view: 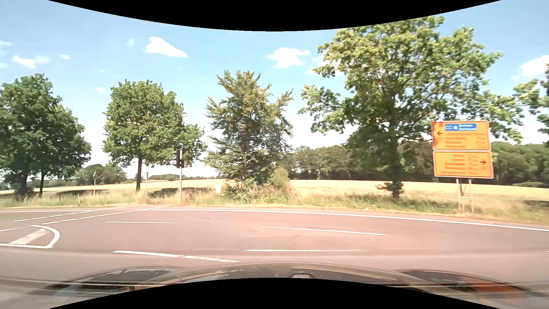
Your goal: Follow the waypoints while adhering to traffic rules and regulations
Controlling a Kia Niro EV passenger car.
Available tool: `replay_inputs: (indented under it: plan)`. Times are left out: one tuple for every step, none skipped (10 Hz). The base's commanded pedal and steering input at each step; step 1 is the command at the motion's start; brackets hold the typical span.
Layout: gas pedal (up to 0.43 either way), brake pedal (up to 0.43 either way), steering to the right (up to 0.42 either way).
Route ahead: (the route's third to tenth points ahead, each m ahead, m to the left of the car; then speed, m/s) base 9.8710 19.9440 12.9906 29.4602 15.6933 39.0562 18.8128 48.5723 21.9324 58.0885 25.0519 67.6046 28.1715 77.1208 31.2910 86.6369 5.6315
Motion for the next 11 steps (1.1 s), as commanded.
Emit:
replay_inputs:
  plan:
    - [0.209, 0.0, -0.341]
    - [0.209, 0.0, -0.343]
    - [0.209, 0.0, -0.349]
    - [0.209, 0.0, -0.355]
    - [0.209, 0.0, -0.359]
    - [0.209, 0.0, -0.36]
    - [0.209, 0.0, -0.359]
    - [0.209, 0.0, -0.358]
    - [0.209, 0.0, -0.349]
    - [0.209, 0.0, -0.337]
    - [0.209, 0.0, -0.327]
